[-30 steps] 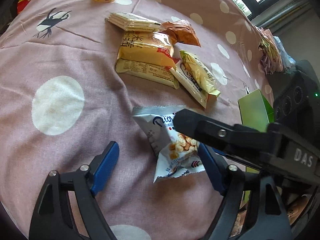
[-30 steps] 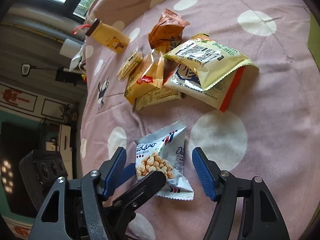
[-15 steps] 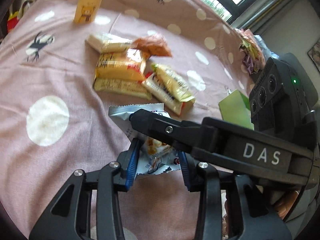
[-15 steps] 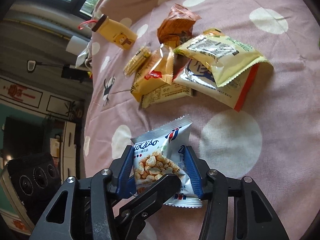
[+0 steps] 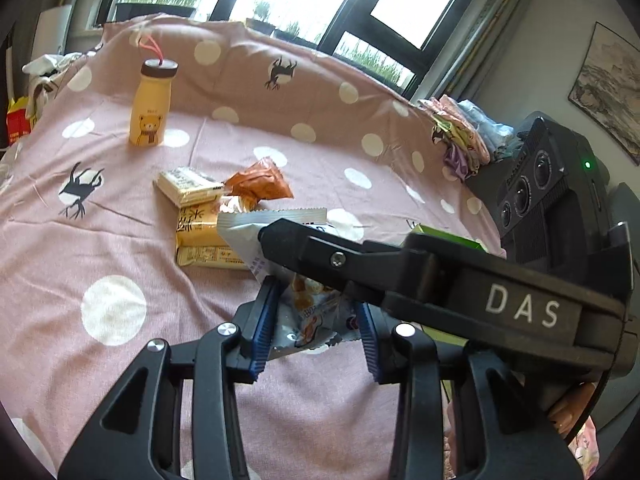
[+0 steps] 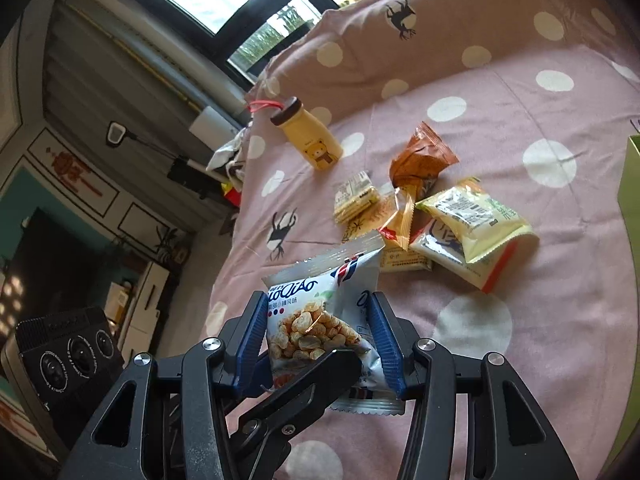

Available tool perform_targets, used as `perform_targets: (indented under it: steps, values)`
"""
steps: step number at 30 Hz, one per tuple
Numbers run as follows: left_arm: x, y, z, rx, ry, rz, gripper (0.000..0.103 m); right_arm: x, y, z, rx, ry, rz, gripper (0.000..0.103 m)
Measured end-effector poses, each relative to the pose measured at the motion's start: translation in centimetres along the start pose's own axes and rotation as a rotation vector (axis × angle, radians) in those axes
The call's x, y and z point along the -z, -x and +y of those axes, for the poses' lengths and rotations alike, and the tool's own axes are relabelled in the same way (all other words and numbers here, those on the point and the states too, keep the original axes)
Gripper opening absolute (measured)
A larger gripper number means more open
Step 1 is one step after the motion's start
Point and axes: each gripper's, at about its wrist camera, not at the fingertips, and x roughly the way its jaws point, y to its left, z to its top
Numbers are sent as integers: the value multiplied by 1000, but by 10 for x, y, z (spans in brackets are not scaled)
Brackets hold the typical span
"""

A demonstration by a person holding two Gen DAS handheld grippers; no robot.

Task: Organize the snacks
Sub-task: 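Carry the peanut packet into the green box and open the right gripper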

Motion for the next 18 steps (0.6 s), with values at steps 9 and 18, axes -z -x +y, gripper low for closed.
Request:
perform_targets:
  steps: [9,18]
  values:
    - [0,13,-5,31,-25,-50,36,1,13,10,7,31,-50,54]
    - [0,18,-8,42,-32,-61,36,2,19,14,13,39,-65,54]
